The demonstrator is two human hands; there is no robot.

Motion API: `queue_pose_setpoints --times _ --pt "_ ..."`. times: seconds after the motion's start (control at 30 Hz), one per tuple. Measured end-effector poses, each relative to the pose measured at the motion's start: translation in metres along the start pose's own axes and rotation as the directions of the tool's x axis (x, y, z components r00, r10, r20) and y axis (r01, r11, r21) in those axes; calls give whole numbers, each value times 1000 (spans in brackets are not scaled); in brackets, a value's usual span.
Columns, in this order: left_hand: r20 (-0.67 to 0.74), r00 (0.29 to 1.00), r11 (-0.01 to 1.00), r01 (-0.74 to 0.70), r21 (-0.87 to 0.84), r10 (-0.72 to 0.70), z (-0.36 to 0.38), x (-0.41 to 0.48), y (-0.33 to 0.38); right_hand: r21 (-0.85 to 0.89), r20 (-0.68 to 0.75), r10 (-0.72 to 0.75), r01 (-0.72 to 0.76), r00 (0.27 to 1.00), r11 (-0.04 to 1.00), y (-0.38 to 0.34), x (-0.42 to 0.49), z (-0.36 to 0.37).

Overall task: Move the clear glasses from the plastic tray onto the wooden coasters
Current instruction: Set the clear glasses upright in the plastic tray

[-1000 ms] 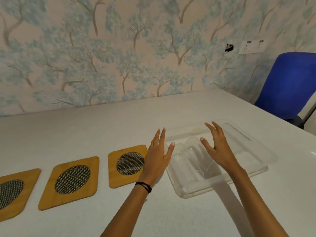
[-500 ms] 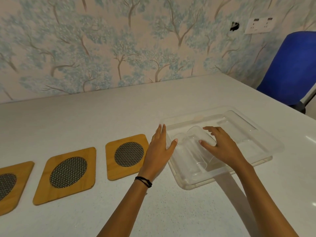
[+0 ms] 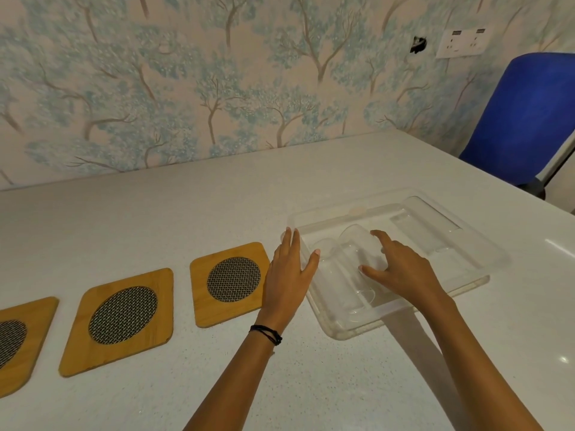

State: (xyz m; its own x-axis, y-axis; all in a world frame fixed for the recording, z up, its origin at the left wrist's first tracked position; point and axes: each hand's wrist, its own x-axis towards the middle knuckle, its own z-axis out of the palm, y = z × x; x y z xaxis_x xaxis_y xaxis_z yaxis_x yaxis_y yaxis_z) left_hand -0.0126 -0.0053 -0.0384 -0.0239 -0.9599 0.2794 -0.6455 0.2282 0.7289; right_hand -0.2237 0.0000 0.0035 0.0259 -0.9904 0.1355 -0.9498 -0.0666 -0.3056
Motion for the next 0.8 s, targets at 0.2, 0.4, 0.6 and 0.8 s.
queue_pose_setpoints --times 0.2,0.4,0.6,0.8 --pt "3 1000 1000 3 1 -3 0 -1 1 102 -29 23 -20 999 995 3 -1 -2" --pt "-4 1000 1000 -1 -6 1 -1 -2 2 598 -150 231 -98 961 796 6 4 -12" --pt "-12 1000 1000 -7 -10 7 -2 -2 4 966 29 460 -143 887 216 21 9 -26" --pt "-10 1000 1000 -3 -15 3 -1 -2 2 966 3 437 -116 900 233 37 9 -37"
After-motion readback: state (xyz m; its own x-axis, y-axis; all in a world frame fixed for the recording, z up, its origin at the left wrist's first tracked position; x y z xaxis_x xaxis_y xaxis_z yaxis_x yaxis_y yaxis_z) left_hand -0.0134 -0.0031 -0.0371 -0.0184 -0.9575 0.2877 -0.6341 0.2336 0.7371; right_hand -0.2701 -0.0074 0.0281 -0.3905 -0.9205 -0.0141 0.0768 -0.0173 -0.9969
